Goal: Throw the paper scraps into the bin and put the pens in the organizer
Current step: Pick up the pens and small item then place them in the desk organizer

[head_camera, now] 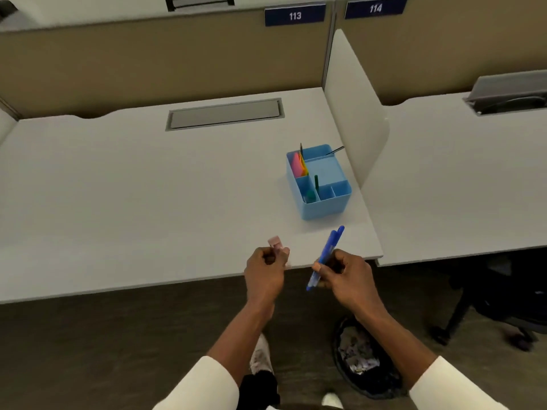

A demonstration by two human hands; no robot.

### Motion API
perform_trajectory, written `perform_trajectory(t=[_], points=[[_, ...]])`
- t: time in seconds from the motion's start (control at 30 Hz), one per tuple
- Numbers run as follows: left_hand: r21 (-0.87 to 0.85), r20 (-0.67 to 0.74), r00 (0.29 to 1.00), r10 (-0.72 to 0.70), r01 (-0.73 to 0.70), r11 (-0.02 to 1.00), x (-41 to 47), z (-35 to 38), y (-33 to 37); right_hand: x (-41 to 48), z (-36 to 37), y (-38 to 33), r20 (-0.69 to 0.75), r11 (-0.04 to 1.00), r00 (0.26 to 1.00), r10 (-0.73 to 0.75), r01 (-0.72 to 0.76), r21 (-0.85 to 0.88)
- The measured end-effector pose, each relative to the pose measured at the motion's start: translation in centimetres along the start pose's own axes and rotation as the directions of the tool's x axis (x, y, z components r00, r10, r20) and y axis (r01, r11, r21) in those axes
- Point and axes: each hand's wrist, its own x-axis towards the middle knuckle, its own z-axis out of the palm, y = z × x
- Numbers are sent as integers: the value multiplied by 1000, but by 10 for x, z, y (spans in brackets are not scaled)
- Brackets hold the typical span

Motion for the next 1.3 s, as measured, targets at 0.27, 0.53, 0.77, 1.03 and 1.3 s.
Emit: perform_trajectory(t=[0.27, 0.53, 0.77, 1.03, 1.3], points=[[175, 89, 995, 46, -61, 983, 68, -19, 30, 43, 9, -47, -300, 978, 953, -31, -33, -206], [225, 161, 985, 58, -94, 970, 94, -23, 38, 103, -12, -71, -419, 979, 906, -67, -22, -204], [244, 149, 988, 49, -85, 966, 106, -7, 49, 152, -22, -85, -395, 929, 893, -214, 61, -365], [315, 112, 989, 99, -130, 940, 114, 19, 65, 183, -21, -66, -304, 769, 885, -352, 88, -633], [335, 14, 994, 110, -108, 936, 114, 31, 72, 201, -23, -55, -220, 693, 948, -228, 0, -721]])
